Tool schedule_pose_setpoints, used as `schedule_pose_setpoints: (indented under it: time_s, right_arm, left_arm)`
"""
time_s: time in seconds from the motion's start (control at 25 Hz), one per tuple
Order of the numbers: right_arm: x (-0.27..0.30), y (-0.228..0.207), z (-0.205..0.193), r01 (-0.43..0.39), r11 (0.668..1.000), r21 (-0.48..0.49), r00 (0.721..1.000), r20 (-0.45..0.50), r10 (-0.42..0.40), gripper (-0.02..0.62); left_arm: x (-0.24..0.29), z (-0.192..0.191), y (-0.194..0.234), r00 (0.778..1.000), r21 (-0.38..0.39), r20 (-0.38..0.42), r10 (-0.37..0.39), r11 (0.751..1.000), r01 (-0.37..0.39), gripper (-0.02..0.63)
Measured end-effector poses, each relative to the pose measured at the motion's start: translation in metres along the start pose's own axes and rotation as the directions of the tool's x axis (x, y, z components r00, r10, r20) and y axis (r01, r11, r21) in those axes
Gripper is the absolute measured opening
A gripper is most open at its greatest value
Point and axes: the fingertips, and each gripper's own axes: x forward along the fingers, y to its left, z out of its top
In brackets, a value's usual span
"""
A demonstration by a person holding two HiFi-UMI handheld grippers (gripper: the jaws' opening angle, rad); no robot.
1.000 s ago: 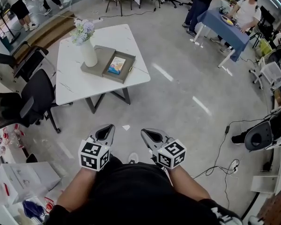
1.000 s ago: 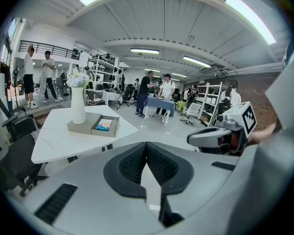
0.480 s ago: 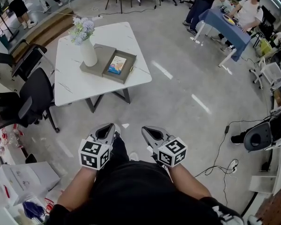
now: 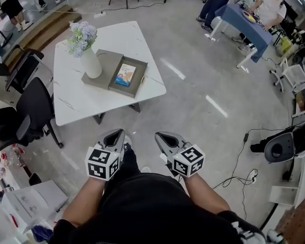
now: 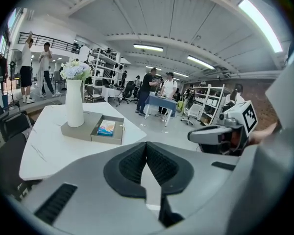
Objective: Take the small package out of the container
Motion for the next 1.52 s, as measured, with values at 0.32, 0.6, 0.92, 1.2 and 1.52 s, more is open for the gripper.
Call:
schedule_pose_setpoints:
  time_s: [0.32, 0.6, 0.92, 1.2, 1.52]
  right_arm:
    - [0.056, -0.035, 0.058, 0.029, 1.0, 0.001, 0.999, 0.022, -0.029, -0.002]
    - [0.1, -0.057, 0.098, 0.073, 0.997, 0.004, 0.997, 0.034, -0.073, -0.002]
    - [0.15, -0.076, 0.13, 0.11, 0.994, 0.005, 0.993, 0.05, -0.11, -0.002]
    - [0.173, -0.083, 0.145, 0.134, 0.991, 0.003, 0.99, 0.047, -0.134, -0.002]
    - [0.185, -0.098, 0.158, 0.126, 0.992, -0.006, 0.992, 0.034, -0.125, -0.002]
  left_arm:
    - [0.05, 0.068, 0.055, 0.999, 0.036, 0.022, -0.026, 0.999, 0.026, 0.002]
    - [0.077, 0.112, 0.098, 0.998, 0.064, 0.037, -0.057, 0.996, 0.054, 0.002]
    - [0.107, 0.139, 0.142, 0.995, 0.09, 0.032, -0.097, 0.992, 0.093, 0.002]
    - [0.124, 0.151, 0.163, 0.992, 0.116, 0.023, -0.125, 0.986, 0.122, 0.002]
    - [0.142, 0.162, 0.172, 0.992, 0.121, 0.02, -0.123, 0.985, 0.12, 0.002]
